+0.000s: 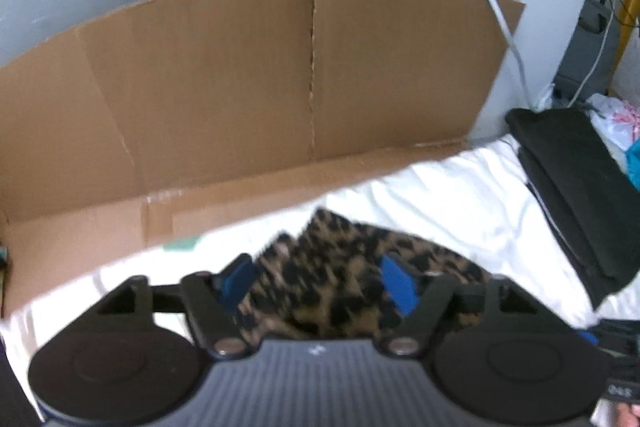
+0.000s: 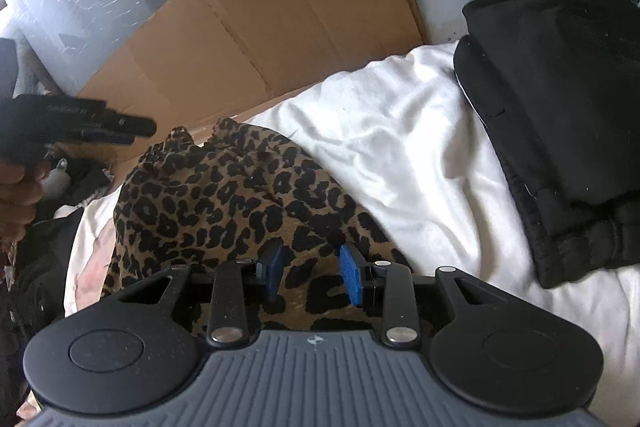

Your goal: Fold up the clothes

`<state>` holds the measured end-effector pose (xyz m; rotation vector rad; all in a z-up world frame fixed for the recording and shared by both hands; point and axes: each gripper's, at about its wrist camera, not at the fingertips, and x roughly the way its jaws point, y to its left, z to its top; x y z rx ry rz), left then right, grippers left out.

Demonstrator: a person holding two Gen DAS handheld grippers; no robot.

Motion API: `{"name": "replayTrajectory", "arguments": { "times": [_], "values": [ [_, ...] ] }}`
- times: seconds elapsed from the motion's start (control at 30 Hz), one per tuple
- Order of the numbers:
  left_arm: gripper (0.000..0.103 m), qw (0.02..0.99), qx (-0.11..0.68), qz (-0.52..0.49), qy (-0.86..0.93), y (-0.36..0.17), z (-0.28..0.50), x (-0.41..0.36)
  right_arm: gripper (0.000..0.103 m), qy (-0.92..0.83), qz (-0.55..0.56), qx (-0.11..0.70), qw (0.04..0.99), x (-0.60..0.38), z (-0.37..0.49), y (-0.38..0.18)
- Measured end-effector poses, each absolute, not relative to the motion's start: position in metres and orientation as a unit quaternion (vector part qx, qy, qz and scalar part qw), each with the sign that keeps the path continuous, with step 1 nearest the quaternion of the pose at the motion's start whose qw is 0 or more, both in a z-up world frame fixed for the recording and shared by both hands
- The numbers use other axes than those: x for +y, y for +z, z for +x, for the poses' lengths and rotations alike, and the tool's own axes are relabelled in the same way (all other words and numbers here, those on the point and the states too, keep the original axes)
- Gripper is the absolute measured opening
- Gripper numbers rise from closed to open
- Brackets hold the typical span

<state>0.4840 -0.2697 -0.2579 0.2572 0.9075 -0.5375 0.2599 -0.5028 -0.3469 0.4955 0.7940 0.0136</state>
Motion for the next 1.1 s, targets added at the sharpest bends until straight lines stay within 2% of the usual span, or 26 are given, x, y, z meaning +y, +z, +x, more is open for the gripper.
{"name": "replayTrajectory", "arguments": {
  "times": [0.43, 0.53, 0.63, 0.73, 0.87, 1.1],
  "values": [
    [0.074, 0.837, 0.453, 0.158, -0.264, -0.300, 0.510, -0.286, 0.038, 0.010, 0.225, 0.385, 0.895, -0.494, 0.274, -0.351],
    [0.064, 0.834, 0.453, 0.174, -0.264, -0.306, 0.505, -0.280, 0.038, 0.009, 0.220, 0.387, 0.896, -0.493, 0.276, -0.353],
    [0.063, 0.830, 0.452, 0.188, -0.267, -0.309, 0.501, -0.274, 0.040, 0.009, 0.209, 0.387, 0.898, -0.490, 0.279, -0.354],
    [0.063, 0.824, 0.454, 0.203, -0.271, -0.312, 0.500, -0.274, 0.051, 0.008, 0.195, 0.388, 0.901, -0.486, 0.281, -0.354],
    [0.064, 0.817, 0.460, 0.212, -0.275, -0.317, 0.503, -0.276, 0.052, 0.013, 0.175, 0.400, 0.900, -0.480, 0.283, -0.359],
    [0.074, 0.803, 0.465, 0.245, -0.281, -0.321, 0.503, -0.279, 0.052, 0.013, 0.155, 0.410, 0.899, -0.477, 0.284, -0.362]
  ]
}}
